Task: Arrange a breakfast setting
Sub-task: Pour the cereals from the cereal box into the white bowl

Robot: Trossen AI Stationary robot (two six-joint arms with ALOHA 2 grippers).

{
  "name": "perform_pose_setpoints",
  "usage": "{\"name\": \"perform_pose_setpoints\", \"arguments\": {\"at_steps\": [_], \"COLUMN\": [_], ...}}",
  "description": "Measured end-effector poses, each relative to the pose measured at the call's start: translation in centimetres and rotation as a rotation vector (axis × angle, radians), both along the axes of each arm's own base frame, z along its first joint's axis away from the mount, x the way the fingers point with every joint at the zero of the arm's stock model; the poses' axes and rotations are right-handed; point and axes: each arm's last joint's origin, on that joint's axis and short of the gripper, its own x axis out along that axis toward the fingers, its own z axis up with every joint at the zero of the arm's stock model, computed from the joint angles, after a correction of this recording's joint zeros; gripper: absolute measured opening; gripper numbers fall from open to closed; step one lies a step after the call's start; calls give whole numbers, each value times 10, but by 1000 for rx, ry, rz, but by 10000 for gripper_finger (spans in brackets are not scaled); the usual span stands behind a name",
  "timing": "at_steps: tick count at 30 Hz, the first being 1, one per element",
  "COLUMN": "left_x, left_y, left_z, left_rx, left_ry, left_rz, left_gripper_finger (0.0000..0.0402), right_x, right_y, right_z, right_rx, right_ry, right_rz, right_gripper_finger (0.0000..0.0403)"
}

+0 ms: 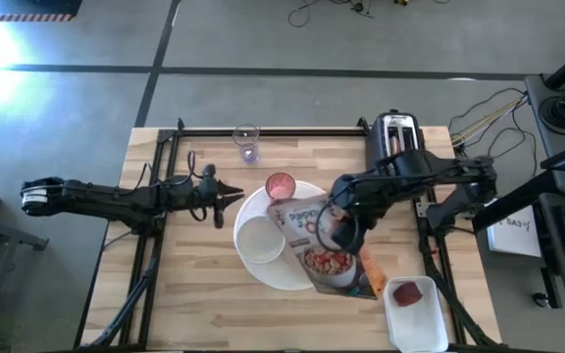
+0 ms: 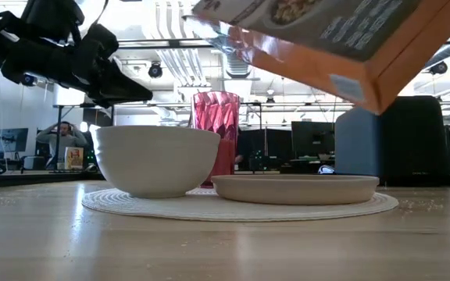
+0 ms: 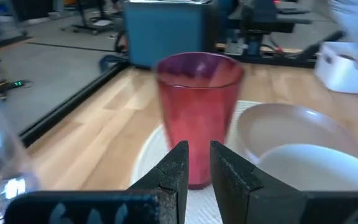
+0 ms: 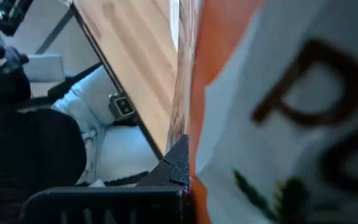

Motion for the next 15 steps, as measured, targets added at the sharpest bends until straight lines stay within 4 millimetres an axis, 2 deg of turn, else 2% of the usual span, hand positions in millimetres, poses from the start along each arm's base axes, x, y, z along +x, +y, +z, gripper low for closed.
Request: {"name": "perform_pose_setpoints", "arguments": {"at_steps": [4,10,15], "left_x": [-1,-1,-2], "left_y": [2,2,2], "left_z": [0,0,4], "left_rx": [6,-11,-15], "left_ry": [0,-9,-38], "left_rz": [64,73,95], "left_gripper_finger": [48,48,48], "right_x": [15,37,53], "right_y": [4,10,14], "right_z": [-2,-1,-13], "right_rx": [22,75,133], "right_ry": [52,32,87], "right_rz": [25,50,49], "right_gripper_finger": [8,8,8]}}
